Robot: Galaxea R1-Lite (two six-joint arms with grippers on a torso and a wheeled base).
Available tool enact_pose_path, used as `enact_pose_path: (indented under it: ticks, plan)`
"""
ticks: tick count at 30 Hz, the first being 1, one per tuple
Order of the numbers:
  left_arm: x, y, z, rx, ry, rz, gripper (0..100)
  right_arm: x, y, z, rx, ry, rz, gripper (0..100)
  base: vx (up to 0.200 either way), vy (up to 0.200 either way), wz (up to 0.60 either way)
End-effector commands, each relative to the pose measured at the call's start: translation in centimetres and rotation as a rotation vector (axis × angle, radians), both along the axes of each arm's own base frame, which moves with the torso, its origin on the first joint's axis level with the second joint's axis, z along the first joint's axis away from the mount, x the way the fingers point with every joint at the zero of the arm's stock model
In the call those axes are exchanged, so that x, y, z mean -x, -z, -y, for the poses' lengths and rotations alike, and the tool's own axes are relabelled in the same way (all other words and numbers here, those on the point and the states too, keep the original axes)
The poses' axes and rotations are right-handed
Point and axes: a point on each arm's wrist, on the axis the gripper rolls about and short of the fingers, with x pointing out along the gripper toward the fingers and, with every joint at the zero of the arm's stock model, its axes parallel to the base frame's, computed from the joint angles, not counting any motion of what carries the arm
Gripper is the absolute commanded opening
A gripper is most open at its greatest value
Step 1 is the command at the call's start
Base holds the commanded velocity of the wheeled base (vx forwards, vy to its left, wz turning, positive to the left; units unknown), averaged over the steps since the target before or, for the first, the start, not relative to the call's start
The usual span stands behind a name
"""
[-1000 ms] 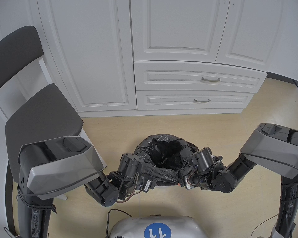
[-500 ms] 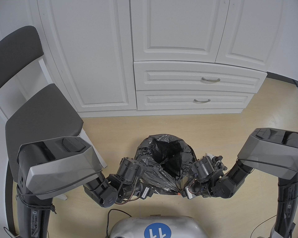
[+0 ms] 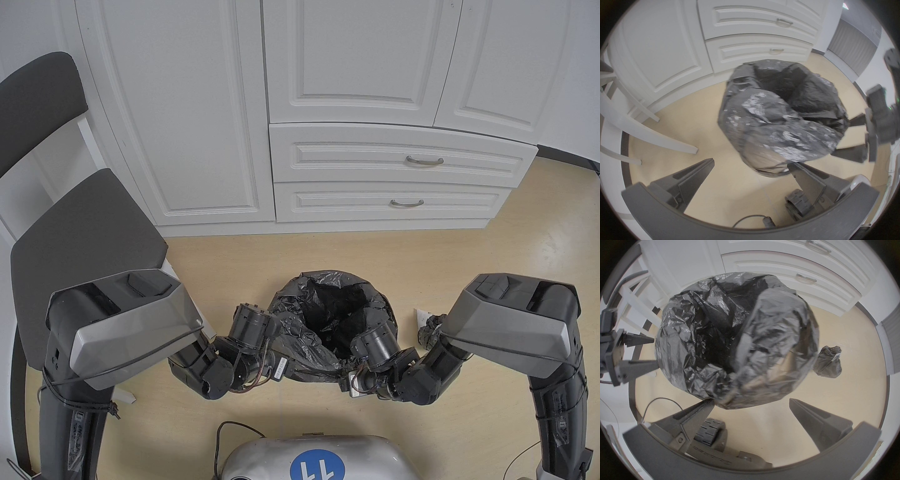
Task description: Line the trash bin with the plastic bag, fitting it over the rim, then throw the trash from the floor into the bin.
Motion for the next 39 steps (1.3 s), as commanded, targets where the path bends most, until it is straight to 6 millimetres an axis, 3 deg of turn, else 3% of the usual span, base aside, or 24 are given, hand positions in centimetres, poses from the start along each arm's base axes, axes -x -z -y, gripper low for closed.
enact_pose_path:
  ticks: [1,6,10,16,18,23,30,39]
  plan:
    - [-1.7,0.2,-1.3,0.002,-0.052,0.017,100,0.5,0.7,-2.2,-0.024,0.003,0.011,100,0.0,0.0,0.0]
    - [-2.8,0.1,-2.3,-0.01,-0.074,0.039,100,0.7,0.2,-4.6,-0.101,0.029,0.048,100,0.0,0.0,0.0]
    - [-3.6,0.3,-2.7,-0.027,-0.119,0.062,100,0.9,-0.4,-5.2,-0.141,0.044,0.055,100,0.0,0.0,0.0]
    - [-5.0,0.7,-2.9,-0.034,-0.171,0.099,100,3.3,-5.6,-4.3,-0.167,-0.011,0.093,100,0.0,0.0,0.0]
    - [-5.8,0.9,-2.9,-0.032,-0.196,0.119,100,4.2,-8.2,-3.6,-0.178,-0.042,0.134,100,0.0,0.0,0.0]
    - [-7.3,0.5,-3.8,-0.031,-0.261,0.164,100,4.5,-11.3,-2.2,-0.216,-0.041,0.186,100,0.0,0.0,0.0]
    - [-7.9,-0.6,-4.4,0.006,-0.296,0.186,100,3.1,-11.6,-0.8,-0.218,0.009,0.202,100,0.0,0.0,0.0]
    - [-7.5,-3.1,-4.3,0.053,-0.296,0.215,100,-0.3,-8.0,0.7,-0.15,0.076,0.167,100,0.0,0.0,0.0]
